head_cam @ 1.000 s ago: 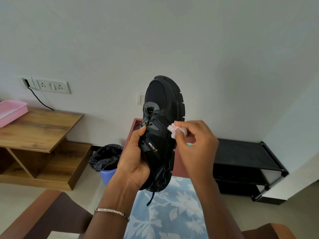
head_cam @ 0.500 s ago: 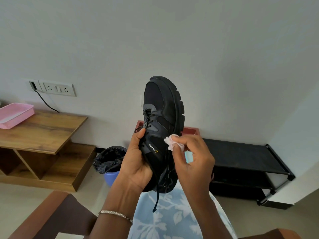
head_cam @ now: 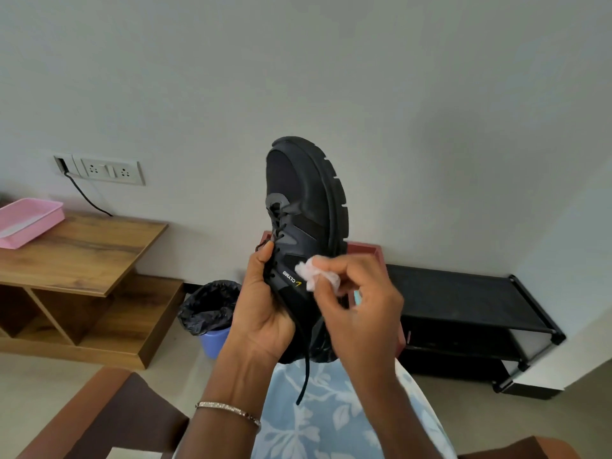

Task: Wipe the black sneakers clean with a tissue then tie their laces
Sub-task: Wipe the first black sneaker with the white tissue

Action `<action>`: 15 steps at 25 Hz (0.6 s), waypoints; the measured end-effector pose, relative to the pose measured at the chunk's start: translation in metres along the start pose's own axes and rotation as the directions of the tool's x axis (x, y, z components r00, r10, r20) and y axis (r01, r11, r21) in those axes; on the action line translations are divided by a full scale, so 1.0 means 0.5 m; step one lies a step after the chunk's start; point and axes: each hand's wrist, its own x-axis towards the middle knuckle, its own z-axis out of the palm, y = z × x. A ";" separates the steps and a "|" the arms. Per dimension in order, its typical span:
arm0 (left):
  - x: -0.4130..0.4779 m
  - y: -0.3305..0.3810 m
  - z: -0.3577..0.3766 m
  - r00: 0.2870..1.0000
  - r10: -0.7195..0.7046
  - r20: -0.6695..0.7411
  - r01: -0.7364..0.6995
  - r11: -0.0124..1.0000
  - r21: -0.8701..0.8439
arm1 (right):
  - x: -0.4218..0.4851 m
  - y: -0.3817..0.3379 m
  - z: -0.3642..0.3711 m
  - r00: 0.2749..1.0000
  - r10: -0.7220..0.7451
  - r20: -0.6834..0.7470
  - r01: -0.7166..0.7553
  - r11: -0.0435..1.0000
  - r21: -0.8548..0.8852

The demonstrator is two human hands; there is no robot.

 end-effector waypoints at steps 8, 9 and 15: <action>0.002 0.001 -0.006 0.997 -0.011 0.070 0.016 0.998 -0.068 | 0.044 -0.009 0.002 1.000 -0.005 -0.017 0.006 0.999 0.032; 0.000 -0.005 -0.004 0.997 -0.006 0.077 0.013 0.997 -0.081 | 0.057 -0.006 0.006 0.999 -0.009 -0.031 0.010 1.000 0.012; 0.013 -0.004 -0.027 0.999 0.040 0.009 -0.039 0.993 -0.113 | -0.003 0.020 -0.036 0.963 0.134 0.234 -0.130 0.991 -0.033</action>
